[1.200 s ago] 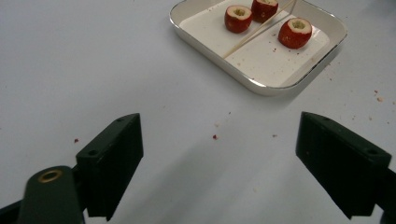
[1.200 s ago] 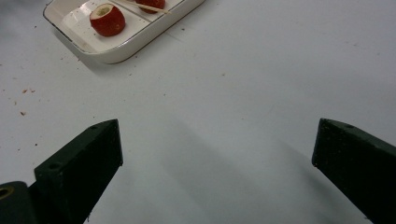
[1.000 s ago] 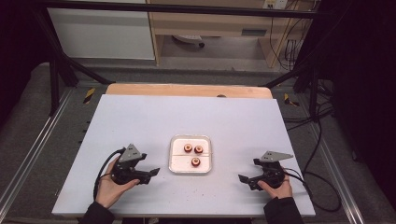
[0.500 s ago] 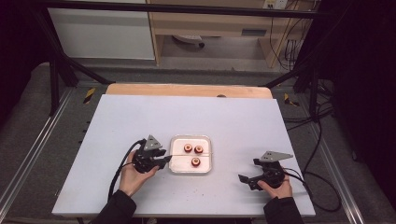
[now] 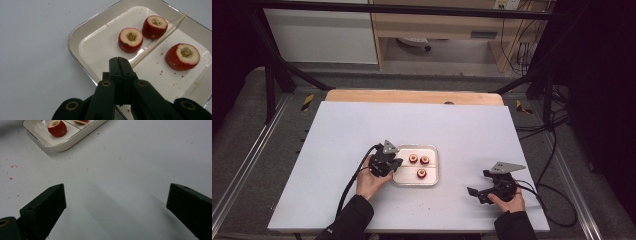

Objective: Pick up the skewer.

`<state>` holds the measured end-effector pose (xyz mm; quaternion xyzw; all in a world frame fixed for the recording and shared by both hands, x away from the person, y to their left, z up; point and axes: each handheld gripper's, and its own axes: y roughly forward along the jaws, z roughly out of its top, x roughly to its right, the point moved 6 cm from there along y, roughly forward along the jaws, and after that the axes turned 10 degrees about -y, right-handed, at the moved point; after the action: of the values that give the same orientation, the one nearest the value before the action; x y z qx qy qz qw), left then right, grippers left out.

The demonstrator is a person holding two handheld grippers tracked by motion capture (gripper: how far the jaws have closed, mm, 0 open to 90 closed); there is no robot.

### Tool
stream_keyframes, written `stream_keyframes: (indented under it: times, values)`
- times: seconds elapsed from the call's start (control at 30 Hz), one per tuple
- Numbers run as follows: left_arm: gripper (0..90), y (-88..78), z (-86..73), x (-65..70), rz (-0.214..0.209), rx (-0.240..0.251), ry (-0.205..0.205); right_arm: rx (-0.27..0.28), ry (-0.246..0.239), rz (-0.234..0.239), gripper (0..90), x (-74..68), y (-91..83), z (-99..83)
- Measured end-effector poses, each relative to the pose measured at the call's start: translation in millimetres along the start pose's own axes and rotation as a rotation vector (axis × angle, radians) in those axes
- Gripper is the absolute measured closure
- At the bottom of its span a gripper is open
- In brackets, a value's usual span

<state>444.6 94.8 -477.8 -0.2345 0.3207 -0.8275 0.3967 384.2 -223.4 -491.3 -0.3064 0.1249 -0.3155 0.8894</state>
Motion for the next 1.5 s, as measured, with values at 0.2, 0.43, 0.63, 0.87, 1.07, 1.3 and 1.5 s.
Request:
stream_keyframes:
  times: [0.2, 0.43, 0.63, 0.87, 1.07, 1.3, 1.5]
  values:
    - [90.0, 9.8, -1.2, -2.2, -0.002, -0.011, 0.011, -0.001, -0.004, 0.0, 3.0, 0.1, 0.3, -0.2]
    - [90.0, 9.1, -3.7, -0.9, -0.018, -0.028, 0.041, -0.004, -0.007, 0.003, 3.2, -0.2, 0.6, -0.4]
    - [90.0, 3.3, -9.6, 8.2, -0.041, -0.061, 0.098, -0.003, -0.01, 0.002, 3.2, 0.0, 0.5, -0.4]
    - [82.9, -2.5, -7.6, 14.2, -0.068, -0.04, 0.116, -0.005, -0.009, 0.004, 3.2, -0.1, 0.6, -0.5]
    - [63.0, 0.7, -1.1, 24.8, -0.095, -0.042, 0.181, -0.006, -0.005, 0.007, 3.2, -0.8, 1.0, -0.6]
    - [69.0, 10.6, -0.2, 30.1, -0.114, -0.079, 0.234, -0.01, -0.009, 0.008, 3.1, -0.9, 1.4, -1.0]
    - [76.5, 12.3, -1.4, 29.6, -0.134, -0.084, 0.257, -0.009, -0.009, 0.009, 3.1, -1.1, 1.7, -1.0]
